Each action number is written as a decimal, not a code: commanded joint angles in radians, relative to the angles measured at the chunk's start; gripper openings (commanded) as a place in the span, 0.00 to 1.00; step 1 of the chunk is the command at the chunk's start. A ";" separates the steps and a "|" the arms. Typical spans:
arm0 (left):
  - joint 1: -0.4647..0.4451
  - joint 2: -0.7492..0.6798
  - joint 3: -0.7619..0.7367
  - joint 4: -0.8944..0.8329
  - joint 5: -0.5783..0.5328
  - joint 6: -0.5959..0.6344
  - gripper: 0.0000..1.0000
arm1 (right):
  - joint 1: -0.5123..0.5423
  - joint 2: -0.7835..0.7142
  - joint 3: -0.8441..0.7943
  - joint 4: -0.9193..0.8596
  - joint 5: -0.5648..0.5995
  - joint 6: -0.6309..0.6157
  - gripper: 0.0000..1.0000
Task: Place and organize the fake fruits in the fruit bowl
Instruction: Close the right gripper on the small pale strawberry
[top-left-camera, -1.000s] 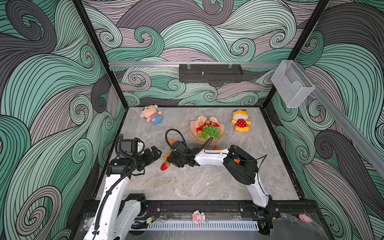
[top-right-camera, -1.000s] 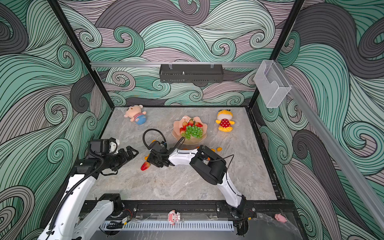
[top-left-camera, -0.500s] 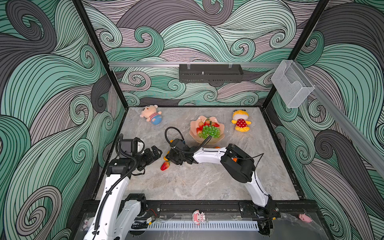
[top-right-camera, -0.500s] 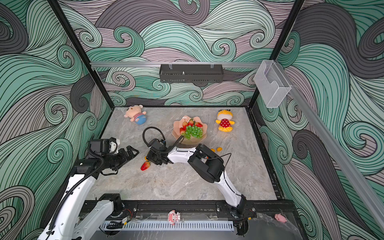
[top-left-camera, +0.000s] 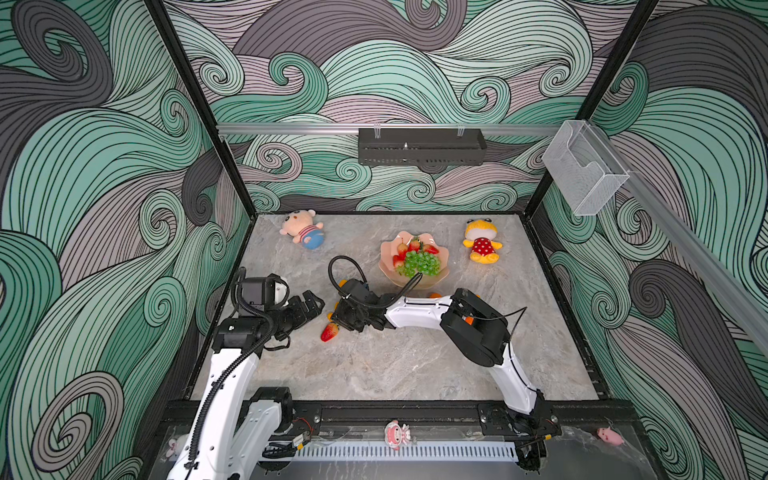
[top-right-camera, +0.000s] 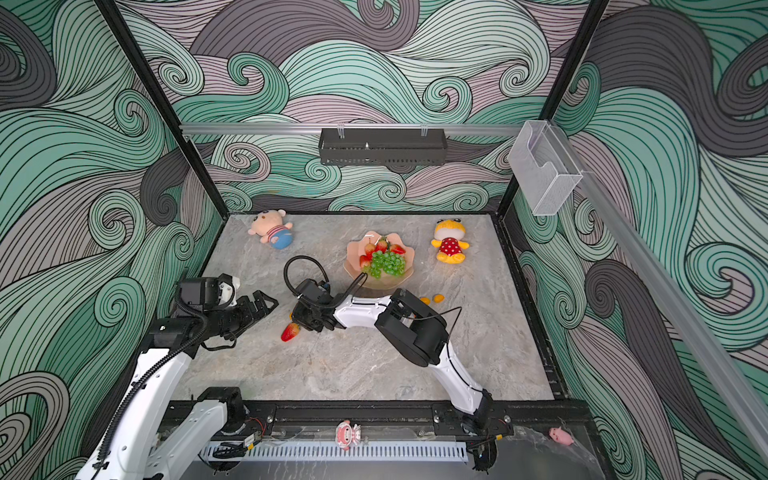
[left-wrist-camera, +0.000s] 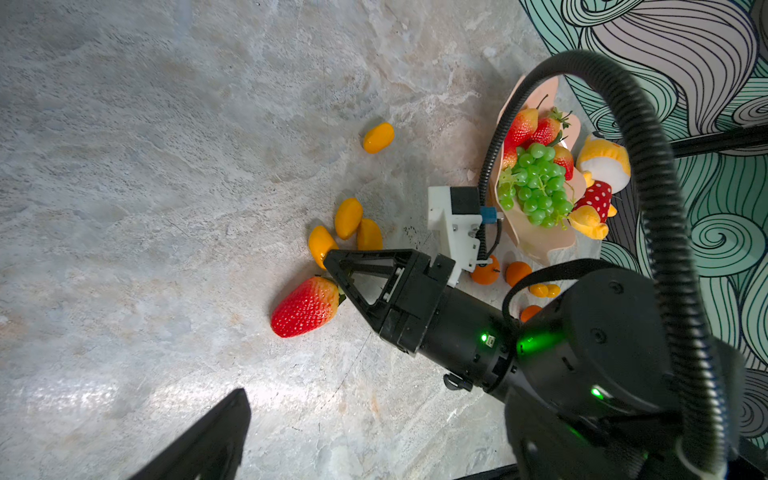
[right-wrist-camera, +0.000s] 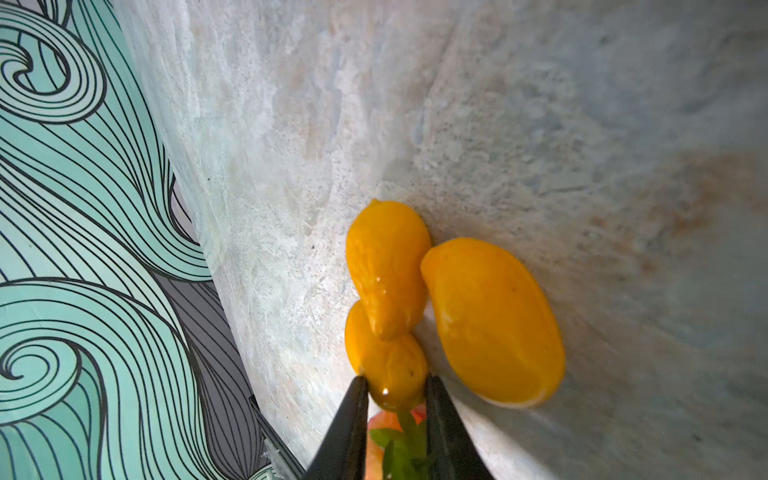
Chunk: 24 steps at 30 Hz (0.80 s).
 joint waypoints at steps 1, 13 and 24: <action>0.014 -0.001 0.009 0.002 0.012 0.017 0.99 | -0.003 0.016 -0.018 -0.064 0.005 -0.005 0.19; 0.014 -0.004 0.006 0.010 0.020 0.013 0.99 | -0.012 -0.026 -0.024 -0.058 0.011 -0.025 0.06; 0.013 0.000 0.021 0.007 0.025 0.012 0.99 | -0.017 -0.071 -0.005 -0.045 0.004 -0.056 0.02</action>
